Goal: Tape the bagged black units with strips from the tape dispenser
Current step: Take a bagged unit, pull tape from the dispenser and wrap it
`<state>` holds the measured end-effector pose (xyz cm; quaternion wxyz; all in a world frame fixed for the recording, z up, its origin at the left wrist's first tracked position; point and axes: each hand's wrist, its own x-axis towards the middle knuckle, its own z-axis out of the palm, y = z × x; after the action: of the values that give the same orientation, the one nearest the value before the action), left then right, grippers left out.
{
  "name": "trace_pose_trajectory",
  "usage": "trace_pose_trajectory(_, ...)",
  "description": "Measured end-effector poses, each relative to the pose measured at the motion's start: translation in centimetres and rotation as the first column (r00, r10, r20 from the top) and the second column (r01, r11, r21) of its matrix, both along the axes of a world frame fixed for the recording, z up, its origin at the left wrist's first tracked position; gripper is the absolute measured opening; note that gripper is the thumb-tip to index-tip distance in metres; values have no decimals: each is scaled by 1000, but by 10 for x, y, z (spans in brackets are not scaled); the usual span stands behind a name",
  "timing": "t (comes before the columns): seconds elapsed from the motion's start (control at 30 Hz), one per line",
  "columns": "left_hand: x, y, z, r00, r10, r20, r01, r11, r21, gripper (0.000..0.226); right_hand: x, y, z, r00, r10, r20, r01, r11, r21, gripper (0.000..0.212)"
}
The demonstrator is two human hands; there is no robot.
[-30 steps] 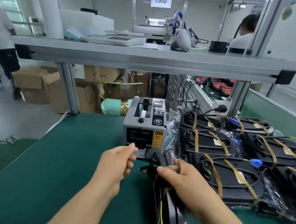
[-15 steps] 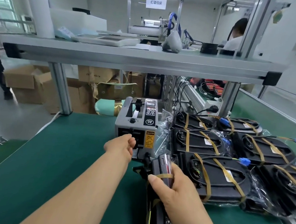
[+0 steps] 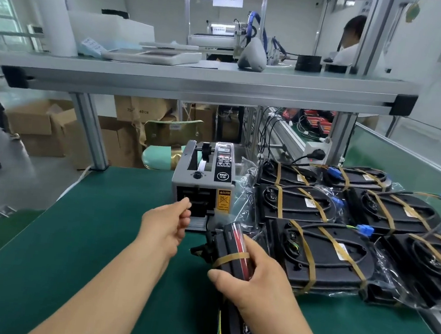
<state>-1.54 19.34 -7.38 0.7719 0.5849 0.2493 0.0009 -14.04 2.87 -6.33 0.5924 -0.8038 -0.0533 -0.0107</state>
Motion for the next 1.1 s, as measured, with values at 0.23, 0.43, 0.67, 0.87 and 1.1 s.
trace_pose_trajectory(0.23,31,-15,-6,991,-13,-131,-10,986,-167,21,-2,-2,1,1000,-5,-22,6,999,41,37)
trace_pose_trajectory(0.43,47,-25,-10,984,88,-157,-124,962,-244,16,-4,-4,3,1000,-6,-24,8,998,68,37)
trace_pose_trajectory(0.67,-25,-13,19,959,-129,251,147,988,-53,21,-5,-7,-1,1000,-14,-15,15,996,86,40)
trace_pose_trajectory(0.87,-95,-6,54,710,-633,309,466,751,468,20,-3,-3,-7,1000,12,-3,-12,997,75,40)
trace_pose_trajectory(1.1,-92,-11,51,740,-631,234,403,693,598,11,-3,-1,-9,1000,6,3,-6,997,75,37)
